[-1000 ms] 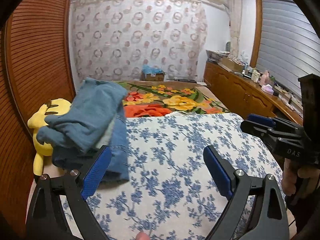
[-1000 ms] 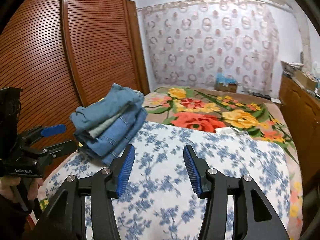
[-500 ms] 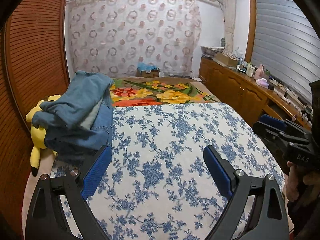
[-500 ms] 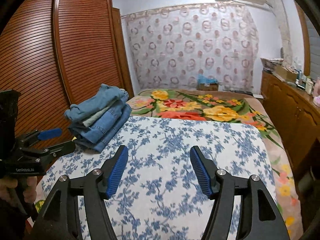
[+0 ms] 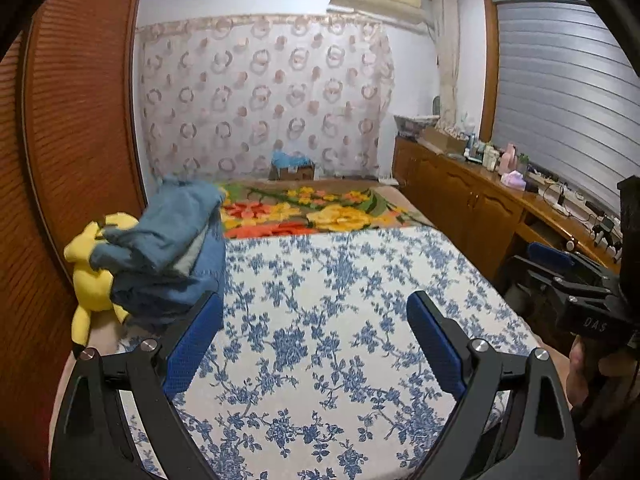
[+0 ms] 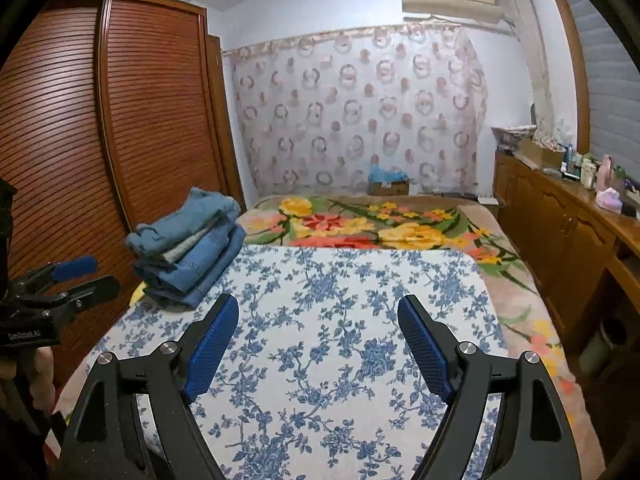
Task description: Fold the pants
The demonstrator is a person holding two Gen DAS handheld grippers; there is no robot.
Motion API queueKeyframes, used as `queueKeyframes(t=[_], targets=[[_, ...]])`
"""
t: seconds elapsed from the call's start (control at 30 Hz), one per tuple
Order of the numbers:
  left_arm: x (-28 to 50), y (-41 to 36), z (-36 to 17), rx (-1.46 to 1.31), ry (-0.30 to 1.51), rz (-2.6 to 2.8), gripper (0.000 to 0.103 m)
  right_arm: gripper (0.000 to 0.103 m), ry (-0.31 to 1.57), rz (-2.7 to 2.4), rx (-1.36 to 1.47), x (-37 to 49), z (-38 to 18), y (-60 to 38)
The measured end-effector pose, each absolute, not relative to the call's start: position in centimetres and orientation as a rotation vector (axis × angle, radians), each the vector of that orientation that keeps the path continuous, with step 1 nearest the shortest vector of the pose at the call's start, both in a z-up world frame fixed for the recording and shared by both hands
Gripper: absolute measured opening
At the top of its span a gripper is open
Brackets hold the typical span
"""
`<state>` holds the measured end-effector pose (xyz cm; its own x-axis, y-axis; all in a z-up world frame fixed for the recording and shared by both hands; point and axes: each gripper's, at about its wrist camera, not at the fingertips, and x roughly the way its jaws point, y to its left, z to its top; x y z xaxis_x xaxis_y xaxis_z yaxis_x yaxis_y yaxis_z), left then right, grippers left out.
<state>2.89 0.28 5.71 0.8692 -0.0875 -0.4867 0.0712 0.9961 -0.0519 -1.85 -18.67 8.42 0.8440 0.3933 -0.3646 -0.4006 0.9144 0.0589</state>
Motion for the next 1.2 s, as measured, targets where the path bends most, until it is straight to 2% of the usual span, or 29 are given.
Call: queueKeyframes(t=[0.27,1.2], targets=[[0.7,-0.6,8.1,-0.013,0.445,-0.089,0.094,0.083,0.328,0.396,-0.017,-4.4,9.1,-18.7],[-0.4,0.6,9.0,-0.019,0.413,-0.026,0.094,0.083,0.263,0.371,-0.022,-5.5,8.6,-19.4]])
